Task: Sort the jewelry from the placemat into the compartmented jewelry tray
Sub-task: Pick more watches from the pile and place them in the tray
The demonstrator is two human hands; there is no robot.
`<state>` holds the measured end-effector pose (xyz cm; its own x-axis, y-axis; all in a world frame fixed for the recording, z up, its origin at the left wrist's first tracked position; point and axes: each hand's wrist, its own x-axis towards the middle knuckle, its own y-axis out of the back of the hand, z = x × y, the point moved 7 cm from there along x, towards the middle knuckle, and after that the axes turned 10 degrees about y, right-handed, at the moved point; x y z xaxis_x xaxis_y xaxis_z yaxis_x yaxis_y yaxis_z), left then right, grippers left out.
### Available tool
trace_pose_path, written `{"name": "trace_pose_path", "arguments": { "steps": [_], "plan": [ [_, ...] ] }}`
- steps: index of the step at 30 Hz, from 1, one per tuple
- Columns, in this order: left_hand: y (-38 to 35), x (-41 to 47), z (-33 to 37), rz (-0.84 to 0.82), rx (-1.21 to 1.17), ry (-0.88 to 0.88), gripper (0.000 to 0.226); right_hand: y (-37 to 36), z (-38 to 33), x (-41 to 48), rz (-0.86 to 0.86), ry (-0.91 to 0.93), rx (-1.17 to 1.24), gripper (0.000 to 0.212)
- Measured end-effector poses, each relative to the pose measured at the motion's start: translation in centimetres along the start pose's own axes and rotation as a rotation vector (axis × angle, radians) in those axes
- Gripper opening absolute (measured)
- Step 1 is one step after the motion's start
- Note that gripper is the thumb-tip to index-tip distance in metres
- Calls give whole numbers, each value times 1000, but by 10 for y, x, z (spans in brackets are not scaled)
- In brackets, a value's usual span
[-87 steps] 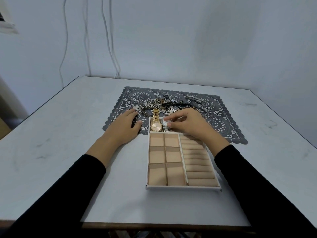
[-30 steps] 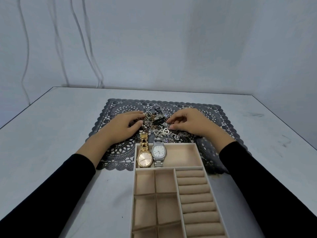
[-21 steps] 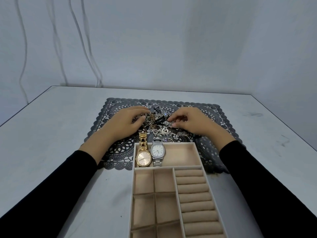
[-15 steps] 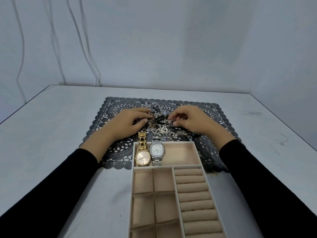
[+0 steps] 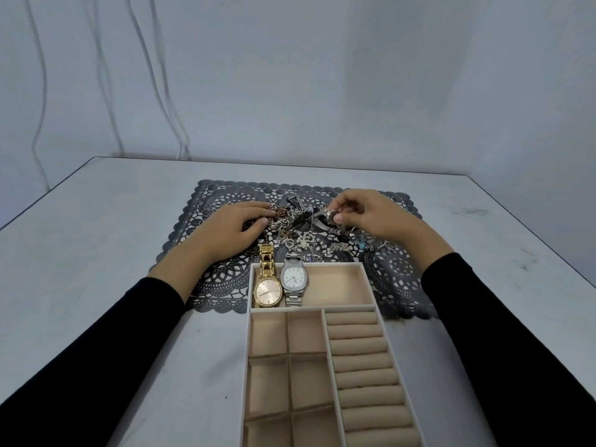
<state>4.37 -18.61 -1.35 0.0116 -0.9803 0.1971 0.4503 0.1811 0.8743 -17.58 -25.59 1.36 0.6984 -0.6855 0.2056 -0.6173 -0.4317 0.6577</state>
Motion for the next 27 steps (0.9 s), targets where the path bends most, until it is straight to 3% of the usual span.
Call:
{"name": "trace_pose_path", "arguments": {
  "steps": [11, 27],
  "plan": [
    [-3, 2, 4, -7, -1, 3, 33, 19, -1, -2, 187, 68, 322, 15],
    [-6, 3, 13, 16, -24, -18, 32, 51, 4, -12, 366, 65, 317, 7]
  ]
}}
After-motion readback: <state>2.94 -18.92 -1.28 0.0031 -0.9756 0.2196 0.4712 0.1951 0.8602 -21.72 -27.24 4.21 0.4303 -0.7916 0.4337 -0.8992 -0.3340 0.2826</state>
